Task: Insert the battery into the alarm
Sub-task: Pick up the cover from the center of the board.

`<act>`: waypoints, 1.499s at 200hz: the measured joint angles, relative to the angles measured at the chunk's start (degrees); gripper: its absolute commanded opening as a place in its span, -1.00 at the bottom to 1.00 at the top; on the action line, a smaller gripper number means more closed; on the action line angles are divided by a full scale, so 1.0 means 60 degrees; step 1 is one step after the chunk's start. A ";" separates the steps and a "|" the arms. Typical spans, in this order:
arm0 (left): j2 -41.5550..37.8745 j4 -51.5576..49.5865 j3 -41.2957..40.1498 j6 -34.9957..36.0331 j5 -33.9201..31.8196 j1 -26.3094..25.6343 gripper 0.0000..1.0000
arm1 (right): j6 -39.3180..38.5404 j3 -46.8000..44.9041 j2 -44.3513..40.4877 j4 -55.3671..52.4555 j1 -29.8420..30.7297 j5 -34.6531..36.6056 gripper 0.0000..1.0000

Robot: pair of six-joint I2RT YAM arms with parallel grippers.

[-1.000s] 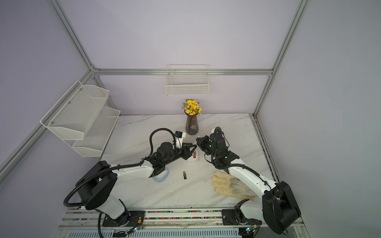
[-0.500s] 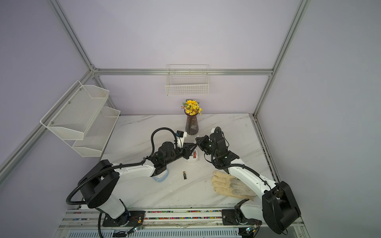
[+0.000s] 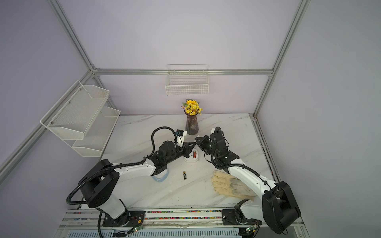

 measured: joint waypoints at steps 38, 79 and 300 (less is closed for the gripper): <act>-0.0025 -0.0127 0.0000 0.0346 -0.0175 -0.0004 -1.00 | 0.0004 0.0007 0.0011 -0.0066 0.0007 -0.0069 -0.69; -0.0495 -0.1235 0.0011 0.3016 -0.0929 -0.0044 -1.00 | -0.0229 0.0721 0.0004 -0.1111 0.0004 -0.0131 -0.13; -0.1738 0.1282 -0.1177 1.2990 -0.3315 -0.0375 -1.00 | 0.0849 0.2940 0.0149 -0.3687 0.0025 -0.1854 -0.34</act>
